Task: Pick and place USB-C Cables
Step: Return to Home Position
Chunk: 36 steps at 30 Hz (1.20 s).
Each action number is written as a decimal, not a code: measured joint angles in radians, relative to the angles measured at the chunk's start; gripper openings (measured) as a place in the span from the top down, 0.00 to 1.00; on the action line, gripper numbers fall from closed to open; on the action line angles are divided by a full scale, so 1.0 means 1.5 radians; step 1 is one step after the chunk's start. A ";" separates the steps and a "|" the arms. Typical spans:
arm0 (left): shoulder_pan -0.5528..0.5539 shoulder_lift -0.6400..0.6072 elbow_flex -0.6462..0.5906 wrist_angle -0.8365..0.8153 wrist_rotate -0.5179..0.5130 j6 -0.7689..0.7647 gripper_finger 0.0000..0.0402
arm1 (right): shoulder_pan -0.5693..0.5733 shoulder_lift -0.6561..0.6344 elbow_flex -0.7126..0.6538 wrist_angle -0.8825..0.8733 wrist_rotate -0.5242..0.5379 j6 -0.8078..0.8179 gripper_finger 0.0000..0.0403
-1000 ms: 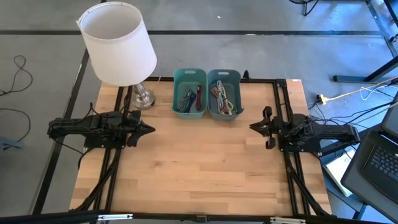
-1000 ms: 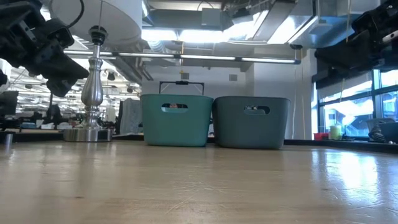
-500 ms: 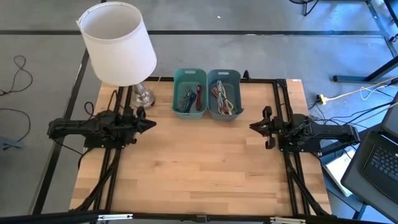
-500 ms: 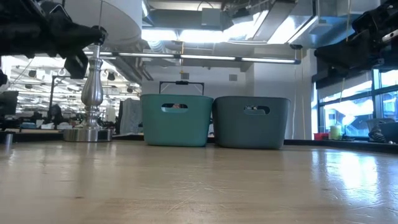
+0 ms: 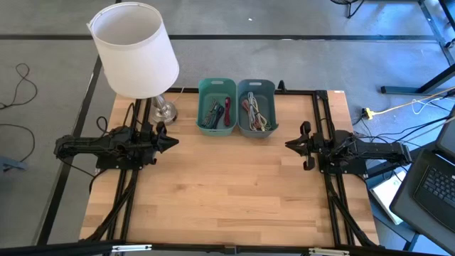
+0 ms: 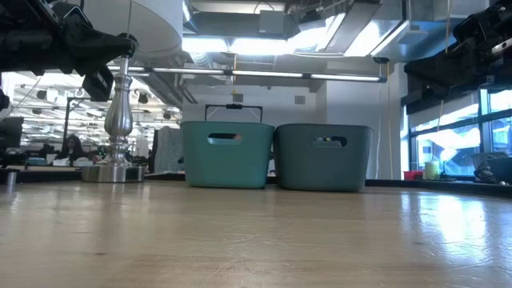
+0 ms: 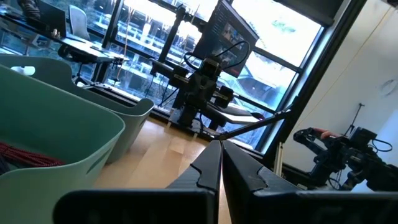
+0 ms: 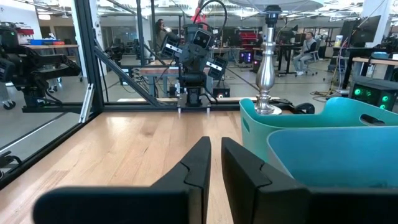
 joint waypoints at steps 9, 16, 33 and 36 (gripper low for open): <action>0.000 0.000 0.000 0.001 -0.031 0.091 0.98 | 0.000 0.000 0.000 0.000 0.000 0.000 0.89; 0.000 0.003 0.000 -0.011 -0.070 0.351 0.99 | 0.000 0.000 0.000 0.000 0.000 0.000 0.89; 0.000 0.097 0.001 -0.078 -0.019 0.316 0.98 | 0.029 0.000 0.000 0.000 0.000 0.000 0.89; 0.000 0.103 0.001 -0.075 -0.019 0.299 0.97 | 0.043 0.000 0.000 0.000 0.000 0.000 0.89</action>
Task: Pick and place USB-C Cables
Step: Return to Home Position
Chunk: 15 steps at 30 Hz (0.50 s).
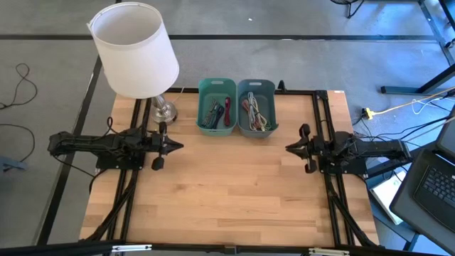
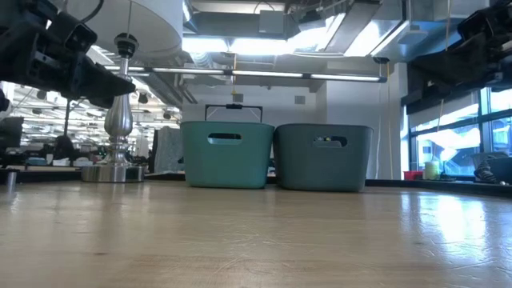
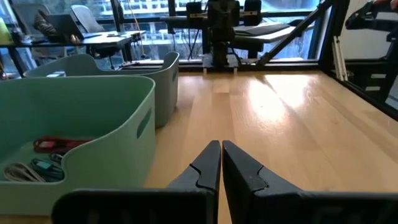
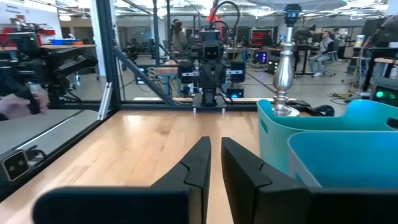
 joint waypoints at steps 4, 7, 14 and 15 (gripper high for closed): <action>0.000 0.000 0.000 0.001 0.000 -0.002 0.98 | 0.007 0.000 0.000 0.000 0.000 0.000 0.89; 0.000 0.000 0.000 0.002 0.000 -0.002 0.99 | 0.006 0.000 0.000 0.000 0.000 0.000 0.89; 0.000 0.000 0.000 0.005 -0.001 -0.002 0.99 | 0.006 0.000 0.000 0.000 0.000 0.000 0.89; 0.000 0.000 0.000 0.005 -0.001 -0.002 0.98 | 0.006 0.000 0.000 0.000 0.000 0.000 0.89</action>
